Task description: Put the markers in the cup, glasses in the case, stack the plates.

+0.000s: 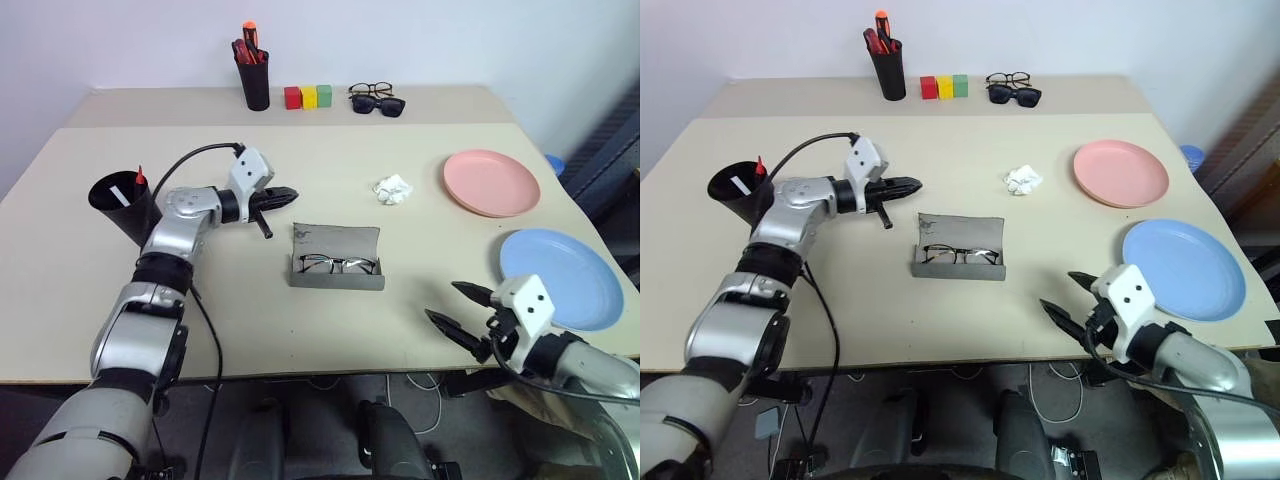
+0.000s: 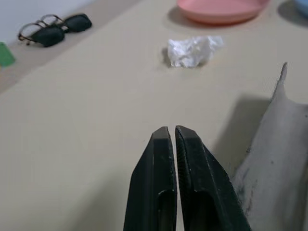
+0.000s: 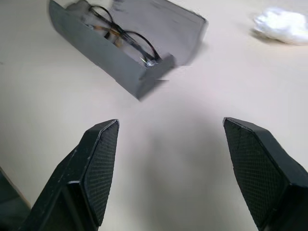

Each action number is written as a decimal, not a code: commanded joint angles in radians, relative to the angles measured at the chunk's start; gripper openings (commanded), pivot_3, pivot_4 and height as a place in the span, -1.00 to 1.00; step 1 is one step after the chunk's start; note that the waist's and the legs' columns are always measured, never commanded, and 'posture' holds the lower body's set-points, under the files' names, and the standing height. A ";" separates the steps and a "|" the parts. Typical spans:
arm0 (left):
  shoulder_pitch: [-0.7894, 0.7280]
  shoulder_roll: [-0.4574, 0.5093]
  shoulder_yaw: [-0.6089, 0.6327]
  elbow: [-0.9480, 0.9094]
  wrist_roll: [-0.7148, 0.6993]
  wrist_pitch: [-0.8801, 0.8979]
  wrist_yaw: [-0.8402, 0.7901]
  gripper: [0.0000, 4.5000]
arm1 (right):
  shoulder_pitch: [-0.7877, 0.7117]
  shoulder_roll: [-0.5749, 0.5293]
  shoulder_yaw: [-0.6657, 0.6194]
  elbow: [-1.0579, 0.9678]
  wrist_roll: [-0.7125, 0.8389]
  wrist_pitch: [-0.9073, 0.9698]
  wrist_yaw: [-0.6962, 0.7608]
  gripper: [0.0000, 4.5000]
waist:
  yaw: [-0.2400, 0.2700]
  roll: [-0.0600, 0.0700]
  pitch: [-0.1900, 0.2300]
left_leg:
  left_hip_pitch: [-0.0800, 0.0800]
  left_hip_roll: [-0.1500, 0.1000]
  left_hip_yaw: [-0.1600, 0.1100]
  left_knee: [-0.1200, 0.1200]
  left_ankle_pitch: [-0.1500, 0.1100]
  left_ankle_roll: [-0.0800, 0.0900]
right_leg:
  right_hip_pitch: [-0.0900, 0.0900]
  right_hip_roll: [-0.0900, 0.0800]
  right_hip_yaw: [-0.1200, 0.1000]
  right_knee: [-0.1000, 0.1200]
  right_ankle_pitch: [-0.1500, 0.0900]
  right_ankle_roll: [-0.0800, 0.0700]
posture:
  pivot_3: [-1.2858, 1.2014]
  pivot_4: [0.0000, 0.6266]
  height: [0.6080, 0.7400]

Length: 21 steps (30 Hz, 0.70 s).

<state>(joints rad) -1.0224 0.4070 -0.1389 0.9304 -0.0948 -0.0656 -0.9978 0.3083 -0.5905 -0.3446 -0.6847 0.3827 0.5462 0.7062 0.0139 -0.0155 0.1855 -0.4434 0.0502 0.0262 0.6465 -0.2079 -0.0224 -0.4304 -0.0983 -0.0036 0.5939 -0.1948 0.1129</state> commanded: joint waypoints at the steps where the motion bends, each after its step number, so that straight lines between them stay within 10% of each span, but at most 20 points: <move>1: -0.099 -0.035 -0.015 0.162 0.056 -0.089 -0.049 -0.95 | 0.050 0.020 -0.074 -0.085 0.045 -0.040 -0.015 0.56 | 0.000 0.000 0.000 | 0.000 0.000 0.000 0.000 0.000 0.000 | 0.000 0.000 0.000 0.000 0.000 0.000 | 0.03 -0.52 1.00; 21: -0.186 -0.083 -0.043 0.305 0.147 -0.027 -0.593 -0.95 | 0.055 -0.005 -0.089 -0.119 0.193 -0.078 -0.033 0.56 | -0.001 -0.002 0.001 | 0.000 0.000 0.000 0.001 0.000 0.000 | 0.001 0.000 0.000 -0.002 0.000 0.000 | 0.03 -0.52 1.00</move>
<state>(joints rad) -1.2309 0.3115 -0.1675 1.2641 0.0421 -0.1007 -1.5208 0.3700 -0.5863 -0.4162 -0.7837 0.5562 0.4737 0.6808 0.0133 -0.0174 0.1865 -0.4435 0.0503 0.0257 0.6471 -0.2081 -0.0220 -0.4289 -0.0985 -0.0037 0.5922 -0.1948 0.1124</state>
